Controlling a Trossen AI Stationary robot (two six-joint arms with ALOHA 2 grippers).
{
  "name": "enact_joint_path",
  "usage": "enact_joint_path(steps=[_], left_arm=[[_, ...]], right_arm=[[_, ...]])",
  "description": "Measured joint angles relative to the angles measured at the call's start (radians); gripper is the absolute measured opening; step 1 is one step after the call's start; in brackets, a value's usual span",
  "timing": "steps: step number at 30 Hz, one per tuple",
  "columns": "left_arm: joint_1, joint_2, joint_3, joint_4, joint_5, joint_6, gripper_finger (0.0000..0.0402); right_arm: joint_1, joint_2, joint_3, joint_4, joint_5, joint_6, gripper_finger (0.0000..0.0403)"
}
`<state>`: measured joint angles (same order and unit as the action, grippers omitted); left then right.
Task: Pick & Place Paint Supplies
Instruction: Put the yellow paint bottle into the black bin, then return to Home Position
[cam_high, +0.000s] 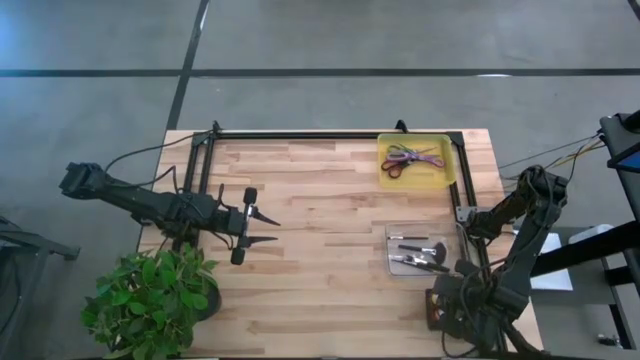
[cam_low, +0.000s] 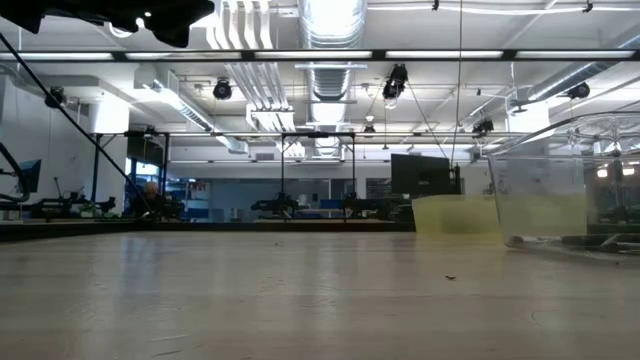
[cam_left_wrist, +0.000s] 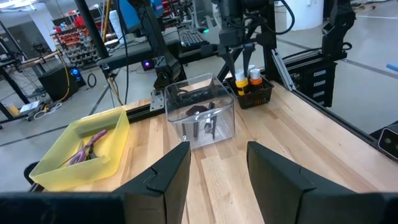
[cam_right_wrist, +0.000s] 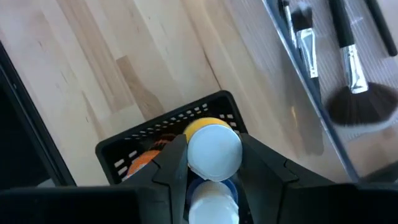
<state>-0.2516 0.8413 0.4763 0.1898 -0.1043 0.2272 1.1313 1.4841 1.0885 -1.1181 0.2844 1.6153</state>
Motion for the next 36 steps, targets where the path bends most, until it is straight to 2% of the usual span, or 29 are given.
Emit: enact_joint_path(steps=[9, 16, 22, 29, 32, 36], left_arm=[[0.000, 0.000, 0.000, -0.001, 0.000, 0.000, 0.0165], [0.000, 0.000, 0.000, -0.009, 0.000, 0.000, 0.0165], [0.000, 0.000, -0.007, -0.002, 0.000, 0.001, 0.0165], [0.000, 0.000, -0.011, 0.000, 0.000, 0.006, 0.0165], [0.000, 0.000, -0.011, 0.000, -0.017, 0.017, 0.0165], [0.010, 0.000, -0.011, -0.005, -0.095, 0.014, 0.0165]], right_arm=[[0.001, -0.001, -0.046, 0.057, -0.017, 0.002, 0.0114], [0.001, 0.002, -0.056, 0.076, -0.028, 0.008, 0.0193], [0.001, 0.002, -0.025, 0.073, 0.002, -0.005, 0.0225], [0.001, -0.001, 0.058, -0.029, 0.152, -0.051, 0.0233], [0.001, -0.006, 0.104, -0.089, 0.278, -0.100, 0.0233], [-0.008, -0.037, 0.131, -0.099, 0.492, -0.220, 0.0234]])
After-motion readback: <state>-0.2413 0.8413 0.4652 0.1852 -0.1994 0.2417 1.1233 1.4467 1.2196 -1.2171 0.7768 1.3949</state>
